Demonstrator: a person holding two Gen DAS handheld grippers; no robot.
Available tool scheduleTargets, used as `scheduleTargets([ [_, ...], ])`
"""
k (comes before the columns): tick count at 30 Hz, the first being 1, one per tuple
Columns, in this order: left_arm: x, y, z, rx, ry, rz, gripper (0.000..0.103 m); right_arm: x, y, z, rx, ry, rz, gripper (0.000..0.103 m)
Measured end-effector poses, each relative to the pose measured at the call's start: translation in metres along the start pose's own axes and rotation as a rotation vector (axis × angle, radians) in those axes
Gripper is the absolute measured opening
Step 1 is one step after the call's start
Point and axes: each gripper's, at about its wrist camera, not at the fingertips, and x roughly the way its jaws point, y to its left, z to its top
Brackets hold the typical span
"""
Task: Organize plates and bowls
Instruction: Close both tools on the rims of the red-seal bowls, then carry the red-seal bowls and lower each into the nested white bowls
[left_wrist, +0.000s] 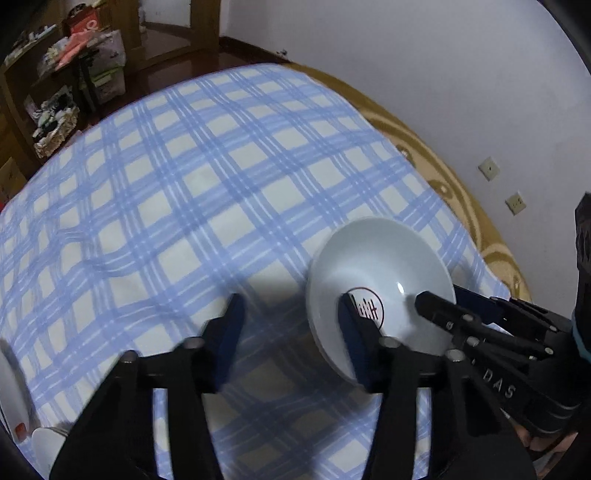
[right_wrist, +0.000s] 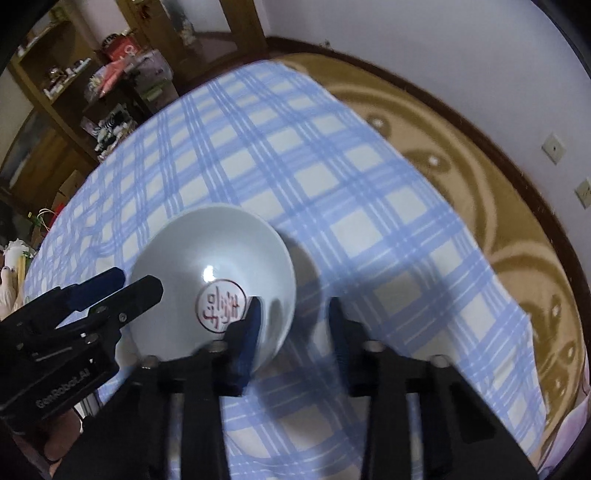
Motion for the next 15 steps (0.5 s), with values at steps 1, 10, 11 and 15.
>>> scheduleTargets([
  [1, 0.005, 0.000, 0.000, -0.006, 0.016, -0.004, 0.034, 0.002, -0.002, 0.000, 0.007, 0.011, 0.007, 0.026],
  [10, 0.016, -0.004, -0.006, -0.054, 0.039, -0.040, 0.009, 0.003, 0.009, -0.003, -0.031, 0.010, 0.032, 0.011],
  [11, 0.015, -0.004, -0.006, -0.051, 0.039, -0.040, 0.009, 0.001, 0.009, -0.004, -0.025, 0.007, 0.033, 0.011],
  [15, 0.008, 0.001, -0.009, -0.067, 0.045, -0.054, 0.009, -0.007, 0.013, -0.005, -0.026, -0.003, 0.033, 0.010],
])
